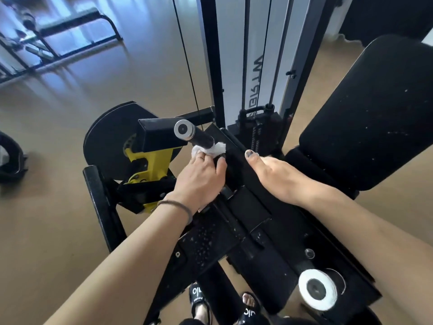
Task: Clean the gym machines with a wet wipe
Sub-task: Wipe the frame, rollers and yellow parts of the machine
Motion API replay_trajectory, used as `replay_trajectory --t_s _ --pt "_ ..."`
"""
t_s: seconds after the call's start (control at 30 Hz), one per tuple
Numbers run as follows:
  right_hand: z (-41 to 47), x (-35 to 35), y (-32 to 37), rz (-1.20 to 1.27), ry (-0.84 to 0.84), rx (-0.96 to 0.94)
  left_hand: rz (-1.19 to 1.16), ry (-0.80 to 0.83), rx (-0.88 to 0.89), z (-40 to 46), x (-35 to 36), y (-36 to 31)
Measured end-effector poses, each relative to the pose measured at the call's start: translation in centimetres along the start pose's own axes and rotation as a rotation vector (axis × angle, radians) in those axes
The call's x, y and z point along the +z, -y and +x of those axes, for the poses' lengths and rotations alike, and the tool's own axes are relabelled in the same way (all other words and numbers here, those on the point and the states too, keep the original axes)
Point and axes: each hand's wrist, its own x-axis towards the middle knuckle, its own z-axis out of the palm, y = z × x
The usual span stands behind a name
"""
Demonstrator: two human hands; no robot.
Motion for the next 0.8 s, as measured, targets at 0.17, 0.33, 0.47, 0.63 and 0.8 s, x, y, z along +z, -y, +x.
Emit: replay_trajectory --t_s 0.17,0.33,0.47,0.63,0.8 --pt "1.2 0.7 0.9 -0.055 -0.012 0.031 -0.066 0.019 0.104 -0.8 0.2 1.9" --pt "2.2 0.3 2.1 -0.061 -0.005 0.107 -0.115 -0.003 0.131 2.6 -1.8 4.3" --pt "2.6 0.8 3.0 -0.096 -0.014 0.142 -0.054 -0.034 0.216 4.0 -3.2 5.8" --pt "3.0 1.1 2.8 -0.083 -0.041 0.139 0.018 -0.059 0.399 6.8 -5.5 6.9" --pt "3.5 1.2 2.7 -0.09 -0.063 0.166 -0.005 0.06 0.559 10.1 -5.5 7.4"
